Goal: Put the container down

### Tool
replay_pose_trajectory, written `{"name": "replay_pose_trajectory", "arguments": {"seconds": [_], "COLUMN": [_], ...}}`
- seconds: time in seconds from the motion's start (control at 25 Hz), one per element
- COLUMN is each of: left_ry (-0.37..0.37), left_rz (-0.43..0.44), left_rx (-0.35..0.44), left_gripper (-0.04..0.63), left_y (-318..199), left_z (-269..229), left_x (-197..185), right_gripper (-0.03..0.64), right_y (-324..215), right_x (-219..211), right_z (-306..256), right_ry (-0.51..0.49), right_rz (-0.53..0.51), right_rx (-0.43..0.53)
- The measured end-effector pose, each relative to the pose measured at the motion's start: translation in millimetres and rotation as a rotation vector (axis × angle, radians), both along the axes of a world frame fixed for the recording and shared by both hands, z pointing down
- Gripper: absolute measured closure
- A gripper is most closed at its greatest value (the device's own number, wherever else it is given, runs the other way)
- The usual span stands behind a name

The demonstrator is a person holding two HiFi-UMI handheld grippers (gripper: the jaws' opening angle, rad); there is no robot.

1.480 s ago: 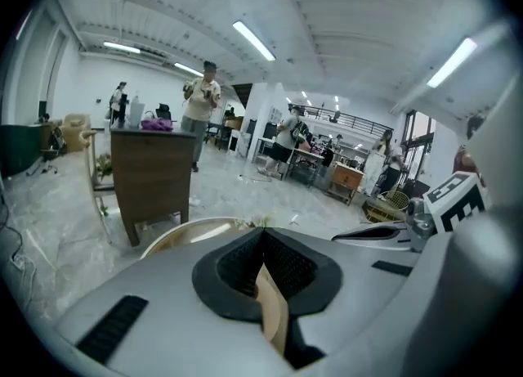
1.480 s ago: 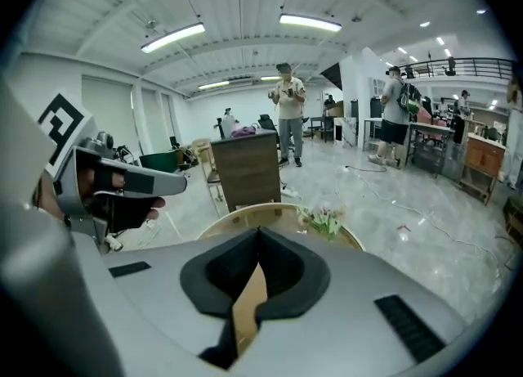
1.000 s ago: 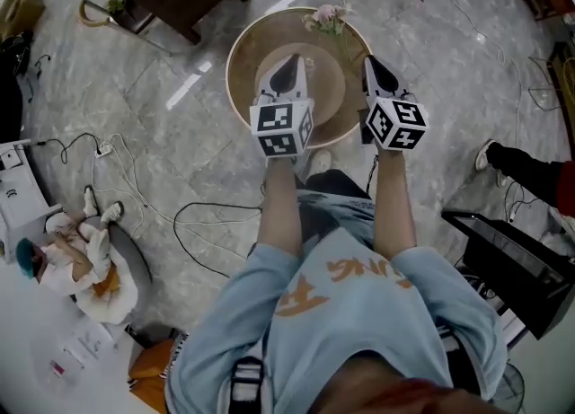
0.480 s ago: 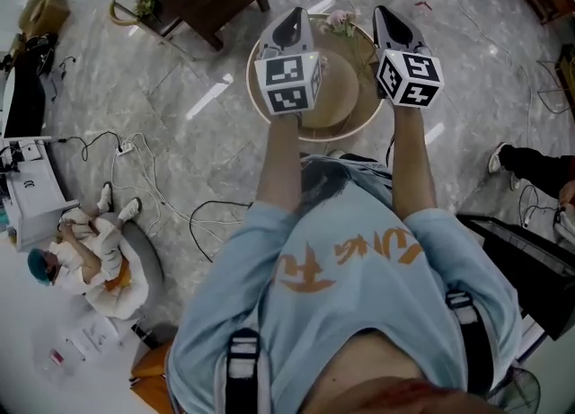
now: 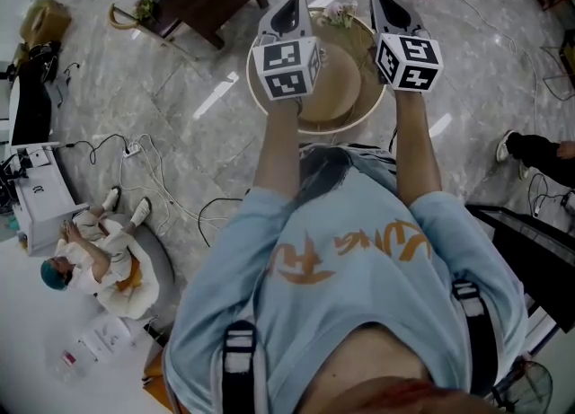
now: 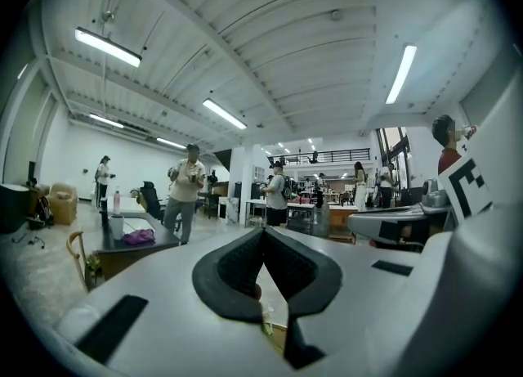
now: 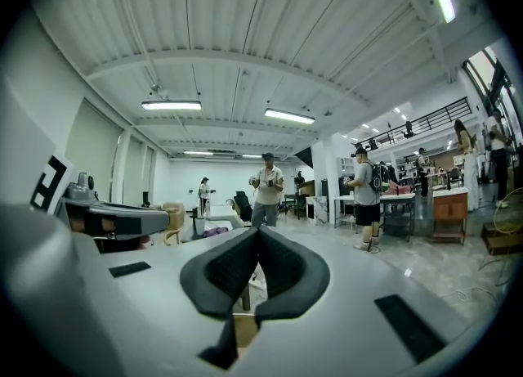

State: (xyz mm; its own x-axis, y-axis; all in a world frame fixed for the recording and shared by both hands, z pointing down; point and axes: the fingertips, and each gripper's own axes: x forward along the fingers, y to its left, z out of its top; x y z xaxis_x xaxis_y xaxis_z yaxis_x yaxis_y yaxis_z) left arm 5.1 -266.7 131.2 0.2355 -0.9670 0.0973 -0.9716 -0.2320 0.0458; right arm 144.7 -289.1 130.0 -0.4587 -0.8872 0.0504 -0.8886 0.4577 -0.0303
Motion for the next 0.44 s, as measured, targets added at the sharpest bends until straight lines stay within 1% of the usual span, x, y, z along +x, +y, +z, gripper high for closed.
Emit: {"name": "replay_pose_trajectory", "arguments": {"seconds": [0.16,0.44], "left_ry": [0.002,0.008], "left_rz": [0.002,0.000], "left_rx": [0.011,0.015], "left_gripper": [0.570,0.570], "left_y": [-6.1,3.9], "left_z": [4.6,-2.7], "left_x": [10.2,15.8], "right_gripper": [0.604,0.605], "right_y": [-3.6,6.6], "right_x": [13.8,32.2], "right_z": [3.6,-8.2], "right_ry": [0.017,0.030], "right_rz": [0.008,0.034], "right_rx": [0.017,0.030]}}
